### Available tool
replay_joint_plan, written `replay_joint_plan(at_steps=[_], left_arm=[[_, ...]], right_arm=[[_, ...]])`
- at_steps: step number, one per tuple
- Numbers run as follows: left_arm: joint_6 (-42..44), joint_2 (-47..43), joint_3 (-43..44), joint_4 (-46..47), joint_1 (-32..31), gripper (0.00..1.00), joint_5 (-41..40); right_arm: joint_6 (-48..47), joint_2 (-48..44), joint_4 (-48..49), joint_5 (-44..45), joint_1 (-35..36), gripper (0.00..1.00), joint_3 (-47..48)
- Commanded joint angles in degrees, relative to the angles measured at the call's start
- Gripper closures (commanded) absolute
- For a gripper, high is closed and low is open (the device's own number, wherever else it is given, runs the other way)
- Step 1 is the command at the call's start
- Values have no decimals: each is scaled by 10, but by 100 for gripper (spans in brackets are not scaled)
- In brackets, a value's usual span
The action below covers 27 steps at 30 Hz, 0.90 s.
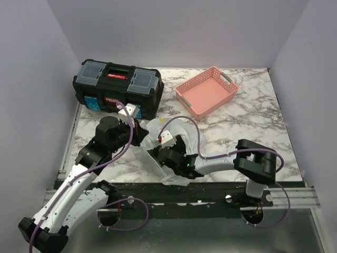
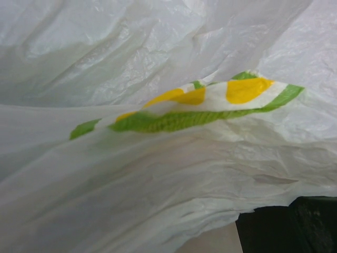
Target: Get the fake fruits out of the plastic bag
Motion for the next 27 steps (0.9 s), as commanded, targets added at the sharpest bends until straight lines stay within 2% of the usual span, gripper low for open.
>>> replay_joint_plan(at_steps=[1,4,6,9,12,14,19,24,27], left_arm=[[15,-5,5,-9,10,100,-7],[19,-12,1,-9,11,100,-19],[20,-15,0,-8,12,100,-25],[21,-11,3,-8,16,100,-22],[23,-9,5,-8,22,100,-24],[23,-10,4,-7,27,100,-26],[21,-14,5,-7,39,100,-19],[19,-13,4,-4,48,100,-18],[15,-4,8,-3,58,100,0]], right_arm=[[-5,16,45,31,-13,6,20],[-5,17,47,33,-15,18,26],[-4,9,48,21,-15,30,29],[4,-6,40,13,-15,58,31],[28,-38,11,-3,-15,74,29],[42,-76,3,-36,-15,78,17],[51,-165,-4,-160,-15,79,-10],[79,-201,-13,-286,-15,80,-11],[107,-215,-26,-308,-15,83,8]])
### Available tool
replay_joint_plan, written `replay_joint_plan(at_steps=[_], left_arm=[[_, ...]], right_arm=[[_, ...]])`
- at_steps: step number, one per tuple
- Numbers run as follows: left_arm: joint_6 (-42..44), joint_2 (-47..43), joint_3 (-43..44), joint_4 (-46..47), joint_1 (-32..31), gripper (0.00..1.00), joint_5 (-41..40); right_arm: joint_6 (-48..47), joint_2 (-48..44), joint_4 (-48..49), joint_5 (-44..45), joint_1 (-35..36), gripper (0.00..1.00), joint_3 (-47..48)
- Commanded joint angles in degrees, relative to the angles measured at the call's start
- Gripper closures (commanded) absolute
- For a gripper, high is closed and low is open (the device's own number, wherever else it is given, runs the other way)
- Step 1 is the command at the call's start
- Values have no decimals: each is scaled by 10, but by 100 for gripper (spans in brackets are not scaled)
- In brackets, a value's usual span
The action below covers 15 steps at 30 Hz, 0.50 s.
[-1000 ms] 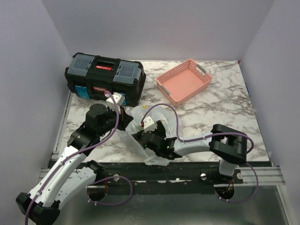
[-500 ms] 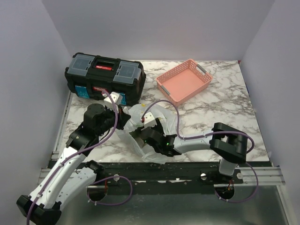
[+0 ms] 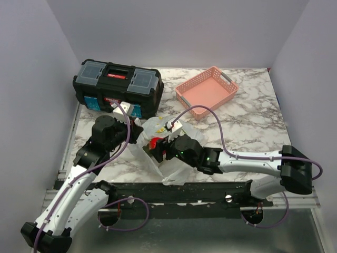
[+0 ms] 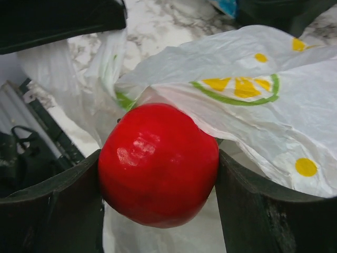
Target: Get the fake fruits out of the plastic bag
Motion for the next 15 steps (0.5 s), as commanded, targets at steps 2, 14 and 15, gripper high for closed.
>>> replay_joint_plan(at_steps=[2,14,15], left_arm=[[-1,6,8,-1,21,100,19],[-1,-3,8,-4,32,100,16],[0,-3,9,-4,32,100,15]], right_arm=[[46,-19,-41,-102,0,84,32],[32,-69,-126,30,-18,87,121],[28,-75,-127,39,-23,87,118]])
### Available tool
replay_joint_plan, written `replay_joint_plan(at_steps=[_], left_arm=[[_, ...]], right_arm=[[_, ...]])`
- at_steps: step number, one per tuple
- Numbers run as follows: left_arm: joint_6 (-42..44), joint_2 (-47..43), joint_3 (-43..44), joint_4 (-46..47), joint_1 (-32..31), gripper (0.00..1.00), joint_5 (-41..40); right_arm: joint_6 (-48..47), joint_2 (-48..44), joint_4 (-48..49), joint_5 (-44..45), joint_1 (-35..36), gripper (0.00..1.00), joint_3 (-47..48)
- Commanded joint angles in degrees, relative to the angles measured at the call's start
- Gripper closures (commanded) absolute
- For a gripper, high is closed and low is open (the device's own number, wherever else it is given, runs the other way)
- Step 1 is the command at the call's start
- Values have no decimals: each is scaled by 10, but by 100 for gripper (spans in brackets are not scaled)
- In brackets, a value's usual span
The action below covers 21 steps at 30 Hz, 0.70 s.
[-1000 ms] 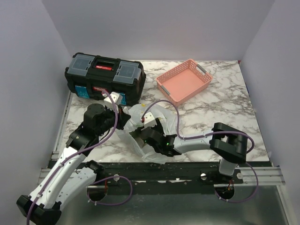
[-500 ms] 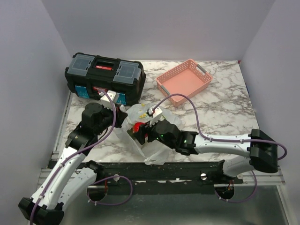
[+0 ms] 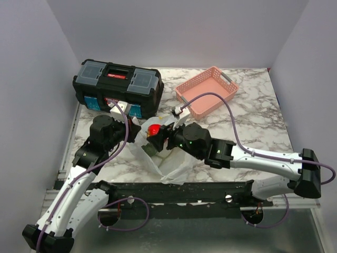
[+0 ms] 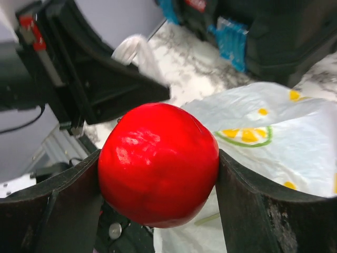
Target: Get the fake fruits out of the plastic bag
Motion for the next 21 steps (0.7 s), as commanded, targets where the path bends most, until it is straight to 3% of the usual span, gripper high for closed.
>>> replay_joint_plan(at_steps=[1,10,15,21], left_arm=[[0,-2,9,-4,3,100,7],[1,-11,10,-6,3,100,3],[3,-16,10,-11,2,100,-4],[5,-24,10,-15,-3,100,-14]], right_arm=[[-8,-33,-29,79,-27,87,10],[-1,-37,-63,81,-202,87,4],[-35,78,-121,106,-289,96,72],[-83,218,-152,132,-338,96,169]])
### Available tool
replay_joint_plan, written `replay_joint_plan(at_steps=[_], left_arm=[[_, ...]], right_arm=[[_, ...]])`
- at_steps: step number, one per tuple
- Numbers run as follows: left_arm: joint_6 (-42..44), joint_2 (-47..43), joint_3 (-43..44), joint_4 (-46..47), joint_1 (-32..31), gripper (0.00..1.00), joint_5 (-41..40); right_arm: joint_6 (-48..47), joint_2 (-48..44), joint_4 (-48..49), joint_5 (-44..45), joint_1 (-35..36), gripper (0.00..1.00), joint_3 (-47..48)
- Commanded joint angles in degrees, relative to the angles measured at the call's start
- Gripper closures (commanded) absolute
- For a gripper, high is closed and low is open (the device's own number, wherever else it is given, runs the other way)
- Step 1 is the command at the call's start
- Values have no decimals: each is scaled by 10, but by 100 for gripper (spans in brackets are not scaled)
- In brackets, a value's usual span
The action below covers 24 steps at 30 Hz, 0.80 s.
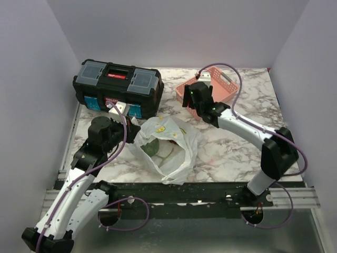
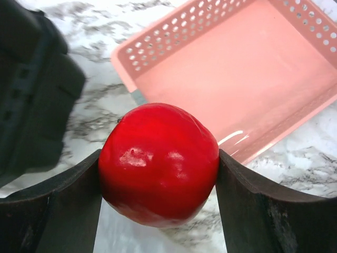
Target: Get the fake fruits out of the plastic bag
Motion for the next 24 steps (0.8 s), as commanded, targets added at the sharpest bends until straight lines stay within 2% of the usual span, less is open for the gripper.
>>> replay_joint_plan(at_steps=[1,4,9,13,15,20,23,24], left_arm=[[6,-11,10,-12,-4,100,-15],[7,-10,10,-14,-7,100,-17],[10,-10,10,-17,-12,100,-25],[10,-8,10,-16,-14,100,-22],[10,-8,10,-15,-14,100,-21],[10,0,11,-15,-14,100,-23],[10,1,11,-13,-14,100,-21],[11,1,11,-13,-13,100,-21]], right_arm=[[-41,92,-57,22,-34,96,81],[-41,146,-86,19,-48,96,126],[-34,185,-98,5,-63,95,150],[-24,188,-99,-16,-68,79,143],[-25,188,-95,-24,-68,66,136],[-25,186,-104,-28,-69,41,132],[-33,179,-107,-26,-68,21,127],[-34,178,-112,-26,-69,18,127]])
